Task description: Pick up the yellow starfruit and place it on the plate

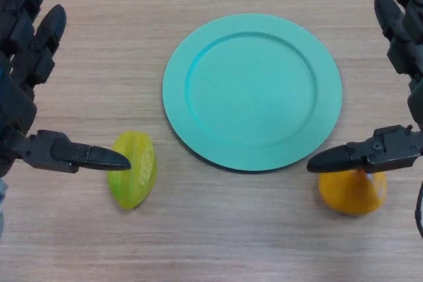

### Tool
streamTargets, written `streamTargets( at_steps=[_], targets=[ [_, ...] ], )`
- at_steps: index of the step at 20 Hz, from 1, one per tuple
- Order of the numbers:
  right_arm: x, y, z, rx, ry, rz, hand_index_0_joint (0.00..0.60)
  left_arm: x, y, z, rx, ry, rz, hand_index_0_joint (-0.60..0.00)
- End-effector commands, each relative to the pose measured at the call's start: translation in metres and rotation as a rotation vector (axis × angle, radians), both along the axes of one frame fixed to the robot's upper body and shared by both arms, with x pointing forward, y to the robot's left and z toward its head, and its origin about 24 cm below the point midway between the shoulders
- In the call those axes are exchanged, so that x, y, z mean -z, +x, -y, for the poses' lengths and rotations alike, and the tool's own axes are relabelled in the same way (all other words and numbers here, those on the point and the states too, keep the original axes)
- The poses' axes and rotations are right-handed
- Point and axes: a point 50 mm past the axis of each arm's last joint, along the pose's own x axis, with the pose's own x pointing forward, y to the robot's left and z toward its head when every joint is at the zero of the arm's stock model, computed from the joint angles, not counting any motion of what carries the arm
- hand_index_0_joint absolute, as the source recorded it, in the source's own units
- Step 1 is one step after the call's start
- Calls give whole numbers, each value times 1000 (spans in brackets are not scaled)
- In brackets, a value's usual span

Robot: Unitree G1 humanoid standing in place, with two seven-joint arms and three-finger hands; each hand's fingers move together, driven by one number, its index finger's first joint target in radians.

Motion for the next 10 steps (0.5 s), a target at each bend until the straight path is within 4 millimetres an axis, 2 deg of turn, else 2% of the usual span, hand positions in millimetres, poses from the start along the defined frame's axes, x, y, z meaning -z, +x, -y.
streamTargets(
  at_steps=[1,10],
  targets=[
    [-25,-12,0,-7,-36,200,0,-32,-13,-8,-41,79,221,0],
    [-21,-8,-3,-19,-30,185,0,-24,-14,-13,-25,63,178,0]
  ],
)
